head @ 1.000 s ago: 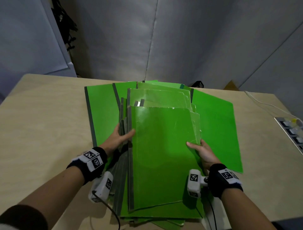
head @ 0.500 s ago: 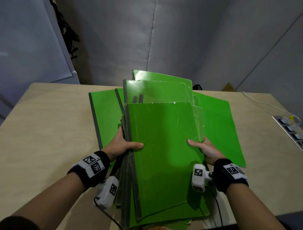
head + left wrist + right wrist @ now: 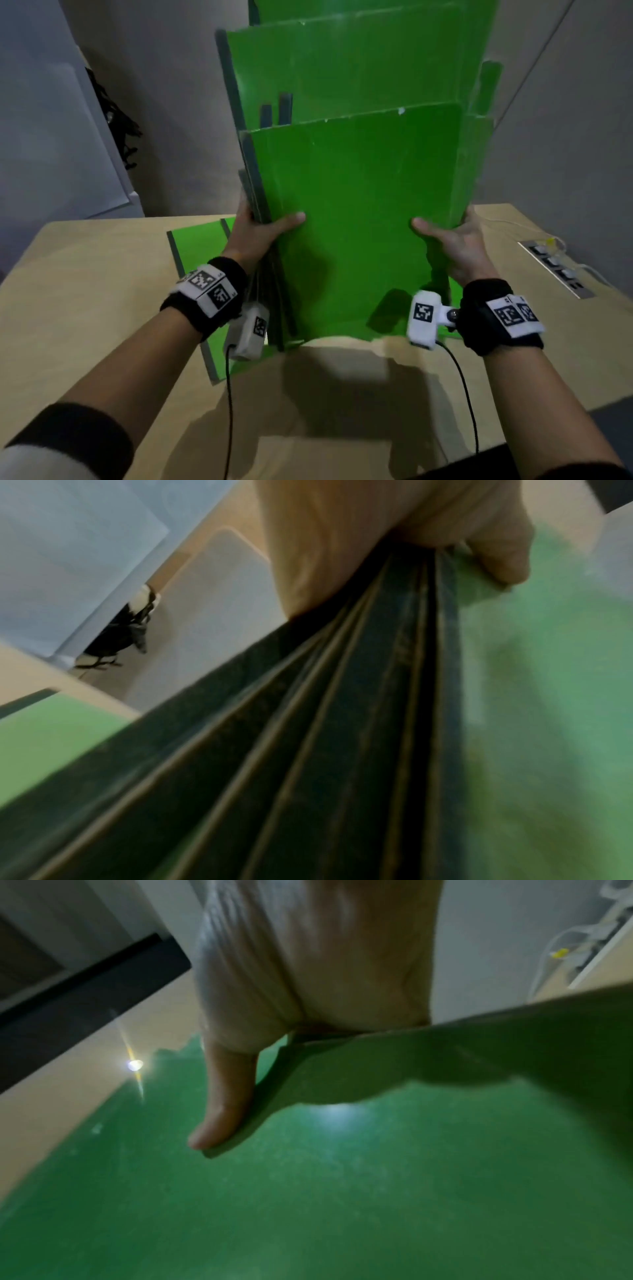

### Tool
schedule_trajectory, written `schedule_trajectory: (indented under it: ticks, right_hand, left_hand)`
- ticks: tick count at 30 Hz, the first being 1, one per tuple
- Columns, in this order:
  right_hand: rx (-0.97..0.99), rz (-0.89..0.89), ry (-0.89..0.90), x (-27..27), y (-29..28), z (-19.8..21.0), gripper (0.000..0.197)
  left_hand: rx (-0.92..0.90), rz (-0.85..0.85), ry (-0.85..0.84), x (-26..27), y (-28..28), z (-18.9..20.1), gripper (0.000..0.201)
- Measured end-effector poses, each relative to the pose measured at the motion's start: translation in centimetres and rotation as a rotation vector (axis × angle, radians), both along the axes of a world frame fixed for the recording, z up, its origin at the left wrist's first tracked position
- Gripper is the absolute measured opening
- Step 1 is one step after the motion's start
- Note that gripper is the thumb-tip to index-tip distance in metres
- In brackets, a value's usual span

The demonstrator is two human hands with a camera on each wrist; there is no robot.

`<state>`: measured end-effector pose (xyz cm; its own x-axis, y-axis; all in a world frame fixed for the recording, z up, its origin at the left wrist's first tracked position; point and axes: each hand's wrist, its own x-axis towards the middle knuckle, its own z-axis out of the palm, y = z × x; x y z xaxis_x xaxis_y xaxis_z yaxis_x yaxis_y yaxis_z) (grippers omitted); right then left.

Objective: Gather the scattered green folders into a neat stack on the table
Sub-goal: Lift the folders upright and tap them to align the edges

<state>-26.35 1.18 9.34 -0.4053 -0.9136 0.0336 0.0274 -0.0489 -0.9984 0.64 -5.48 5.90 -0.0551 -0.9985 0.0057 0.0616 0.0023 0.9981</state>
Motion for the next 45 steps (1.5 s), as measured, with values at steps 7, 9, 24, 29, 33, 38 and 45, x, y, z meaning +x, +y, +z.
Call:
schedule_trajectory:
  ticks: [7,9,24,29,33,38,45]
  right_hand:
    - [-0.059,-0.020,0.048,-1.7,-1.0,-0.2,0.124]
    - [-0.024,-0.004,0.051,-1.9,-1.2,-1.2,0.099]
    - [-0.093,0.002,-0.009,-5.2,-0.1,-3.1,0.077]
    - [-0.124,-0.058,-0.056,-4.5,0.0,-1.3,0.097]
    - [-0.122,-0.224,-0.144,-4.3,-0.9,0.2,0.110]
    - [-0.078,-0.289,-0.173,-4.7,-1.9,1.8,0.039]
    - [-0.158,-0.252,-0.077,-5.1,-1.9,2.1,0.010]
  left_hand:
    - [-0.058,0.023,0.022,-2.4,0.4,0.5,0.068]
    - [-0.033,0.013,0.031,-2.7,0.4,-0.4,0.072]
    - [-0.101,-0.159,-0.003,-6.5,1.6,0.5,0.114]
    - [-0.233,-0.107,0.024,-7.6,1.2,2.8,0.103]
    - [-0.273,-0.052,0.108,-8.2,1.4,4.3,0.089]
    - [-0.167,0.067,0.286,-9.2,0.5,6.0,0.048]
    - [-0.217,0.123,0.221,-9.0,-0.8,6.2,0.031]
